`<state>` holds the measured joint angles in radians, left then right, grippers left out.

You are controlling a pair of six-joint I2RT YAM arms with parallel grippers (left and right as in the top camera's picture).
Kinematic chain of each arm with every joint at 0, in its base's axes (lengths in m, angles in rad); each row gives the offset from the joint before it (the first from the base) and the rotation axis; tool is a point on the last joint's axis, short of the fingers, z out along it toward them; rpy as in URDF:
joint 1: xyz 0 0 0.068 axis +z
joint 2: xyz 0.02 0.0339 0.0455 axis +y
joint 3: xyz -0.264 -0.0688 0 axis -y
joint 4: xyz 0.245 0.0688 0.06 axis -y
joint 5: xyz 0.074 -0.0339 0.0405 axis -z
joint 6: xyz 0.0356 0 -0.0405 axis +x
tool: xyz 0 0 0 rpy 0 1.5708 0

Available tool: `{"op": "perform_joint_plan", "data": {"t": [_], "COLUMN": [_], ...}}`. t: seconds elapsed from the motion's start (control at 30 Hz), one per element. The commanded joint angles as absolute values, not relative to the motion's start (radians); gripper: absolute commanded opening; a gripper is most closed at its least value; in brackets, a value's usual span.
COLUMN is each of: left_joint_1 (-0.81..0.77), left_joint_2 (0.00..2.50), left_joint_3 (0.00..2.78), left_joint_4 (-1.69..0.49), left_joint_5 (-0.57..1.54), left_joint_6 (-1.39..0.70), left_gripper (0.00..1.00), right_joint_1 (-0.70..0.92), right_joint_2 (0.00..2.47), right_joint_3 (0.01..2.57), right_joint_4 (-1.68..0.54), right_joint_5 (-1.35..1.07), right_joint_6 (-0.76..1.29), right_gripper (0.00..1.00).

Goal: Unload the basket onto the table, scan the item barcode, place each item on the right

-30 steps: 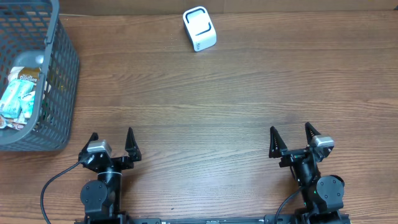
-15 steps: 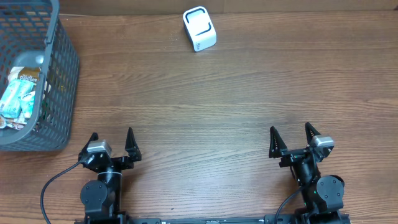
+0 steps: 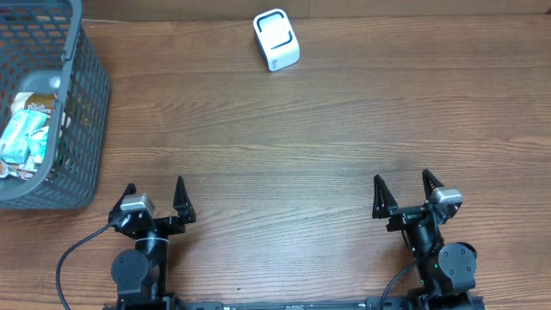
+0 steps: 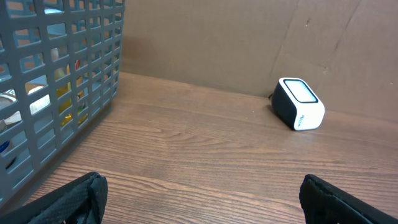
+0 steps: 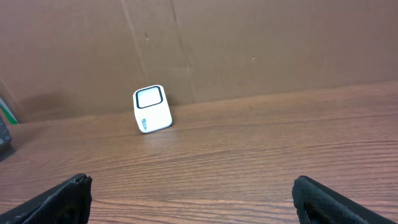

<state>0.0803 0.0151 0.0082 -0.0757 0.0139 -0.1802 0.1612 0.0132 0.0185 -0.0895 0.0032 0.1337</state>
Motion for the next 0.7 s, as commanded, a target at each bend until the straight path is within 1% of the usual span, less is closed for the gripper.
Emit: {"op": "perform_joint_plan", "data": {"t": [0.0,0.27,0.67], "left_joint_1": [0.078,0.078,0.078], "left_joint_2": [0.006,0.006,0.007], "left_joint_3": [0.005,0.072,0.456], "left_joint_4": [-0.068,0.091,0.145], "left_joint_5": [-0.012,-0.014,-0.007], "left_joint_6": [-0.179,-0.179,-0.178], "left_gripper": [1.0,1.0,0.99], "right_joint_1": [0.16,0.16,0.16], "right_joint_2": [0.012,0.012,0.012], "right_joint_3": [0.008,0.008,0.008], "right_joint_4": [-0.084,-0.084,-0.084], "right_joint_5": [-0.002,-0.002,-0.002], "right_joint_6": [0.134,0.134,0.134], "right_gripper": [1.0,1.0,1.0]}}
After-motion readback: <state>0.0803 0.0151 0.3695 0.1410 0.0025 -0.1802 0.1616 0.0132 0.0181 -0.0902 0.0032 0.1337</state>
